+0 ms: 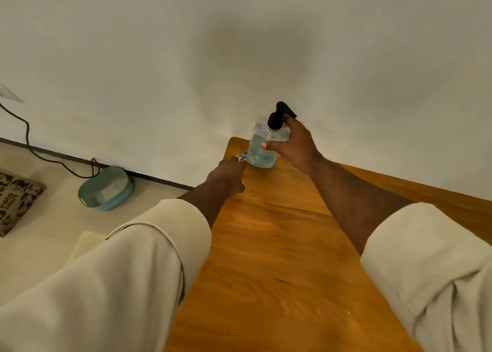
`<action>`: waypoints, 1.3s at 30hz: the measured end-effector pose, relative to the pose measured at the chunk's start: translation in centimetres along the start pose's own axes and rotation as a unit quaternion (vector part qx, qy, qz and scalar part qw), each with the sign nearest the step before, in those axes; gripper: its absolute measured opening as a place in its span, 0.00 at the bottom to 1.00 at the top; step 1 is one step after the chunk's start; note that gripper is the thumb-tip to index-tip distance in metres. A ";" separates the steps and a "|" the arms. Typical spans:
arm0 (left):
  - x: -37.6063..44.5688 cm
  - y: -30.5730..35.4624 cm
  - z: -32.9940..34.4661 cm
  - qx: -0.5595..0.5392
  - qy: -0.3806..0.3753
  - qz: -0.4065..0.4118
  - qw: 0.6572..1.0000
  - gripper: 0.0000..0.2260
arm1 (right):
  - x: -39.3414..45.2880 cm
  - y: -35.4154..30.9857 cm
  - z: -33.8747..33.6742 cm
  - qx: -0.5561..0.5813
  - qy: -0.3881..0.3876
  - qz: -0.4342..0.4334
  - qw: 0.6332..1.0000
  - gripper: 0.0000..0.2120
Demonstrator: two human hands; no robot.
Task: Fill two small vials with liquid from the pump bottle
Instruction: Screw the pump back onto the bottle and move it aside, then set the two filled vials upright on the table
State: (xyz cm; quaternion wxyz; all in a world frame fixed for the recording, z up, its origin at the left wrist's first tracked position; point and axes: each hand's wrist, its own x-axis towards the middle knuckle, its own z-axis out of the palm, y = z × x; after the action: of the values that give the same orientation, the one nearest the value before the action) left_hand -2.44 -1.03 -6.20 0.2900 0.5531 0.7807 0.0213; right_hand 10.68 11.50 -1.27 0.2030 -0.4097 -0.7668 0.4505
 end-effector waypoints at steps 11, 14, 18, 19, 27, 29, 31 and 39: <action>-1.3 2.5 0.6 -0.054 0.045 0.006 0.997 0.29 | -2.1 -0.3 -2.4 0.074 0.007 0.027 0.997 0.47; -2.4 6.0 2.4 -0.077 0.008 0.041 0.996 0.31 | -6.7 2.8 -5.9 0.008 -0.004 0.105 0.994 0.41; -3.9 14.6 6.2 -0.095 -0.038 0.086 0.991 0.33 | -15.1 7.5 -14.5 -0.181 -0.093 0.130 0.970 0.26; -4.4 16.9 7.2 -0.108 -0.045 0.094 0.989 0.33 | -16.9 8.4 -16.7 -0.220 -0.110 0.131 0.960 0.25; -8.6 37.8 17.7 -0.233 -0.104 0.126 0.959 0.34 | -32.3 16.2 -36.7 -0.299 -0.075 0.096 0.947 0.20; -9.2 41.1 20.3 -0.229 -0.112 0.120 0.960 0.34 | -35.1 19.4 -39.7 -0.274 -0.058 0.100 0.955 0.19; -9.8 44.3 22.8 -0.222 -0.100 0.105 0.964 0.35 | -38.1 23.1 -42.0 -0.223 -0.035 0.121 0.967 0.19; -9.8 50.3 27.7 -0.222 -0.043 0.056 0.973 0.34 | -43.5 31.7 -39.9 -0.033 -0.037 0.204 0.978 0.30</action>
State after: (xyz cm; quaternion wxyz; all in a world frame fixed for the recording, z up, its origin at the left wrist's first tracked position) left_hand 55.76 1.91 -7.16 0.4369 0.5183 0.7111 0.1866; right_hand 77.24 5.34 -5.47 0.0650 -0.5469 -0.6886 0.4718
